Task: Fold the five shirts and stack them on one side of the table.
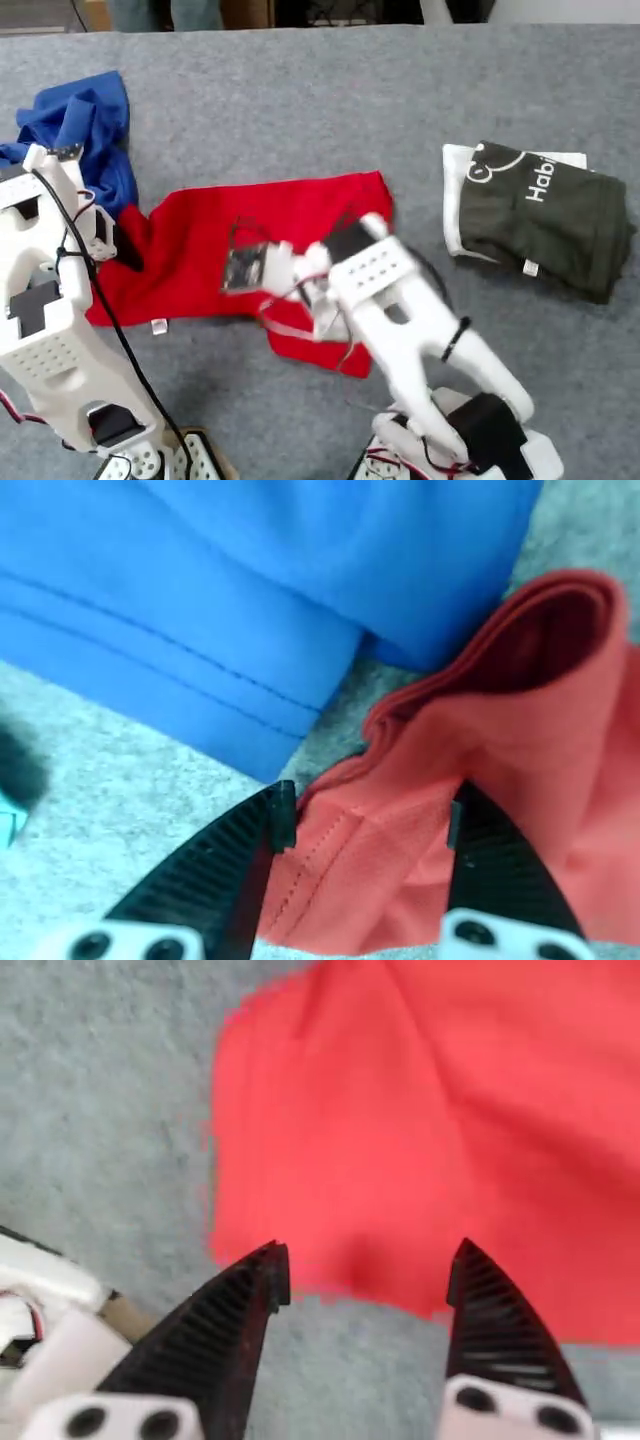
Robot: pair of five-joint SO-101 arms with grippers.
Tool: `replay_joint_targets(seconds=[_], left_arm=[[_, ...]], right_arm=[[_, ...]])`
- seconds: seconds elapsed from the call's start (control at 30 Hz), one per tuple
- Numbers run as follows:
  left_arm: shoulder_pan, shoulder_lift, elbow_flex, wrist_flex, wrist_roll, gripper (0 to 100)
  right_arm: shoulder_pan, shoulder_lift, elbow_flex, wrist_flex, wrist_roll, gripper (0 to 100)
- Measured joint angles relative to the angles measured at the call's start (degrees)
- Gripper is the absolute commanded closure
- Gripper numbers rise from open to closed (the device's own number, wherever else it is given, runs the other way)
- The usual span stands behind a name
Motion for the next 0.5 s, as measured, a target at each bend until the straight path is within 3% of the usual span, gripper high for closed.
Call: replay_joint_targets(seconds=[0.5], left_arm=[[0.0, -0.4, 5.2, -5.7, 0.1, 74]], right_arm=[[-1.8, 10.9, 10.3, -17.7, -3.4, 73.4]])
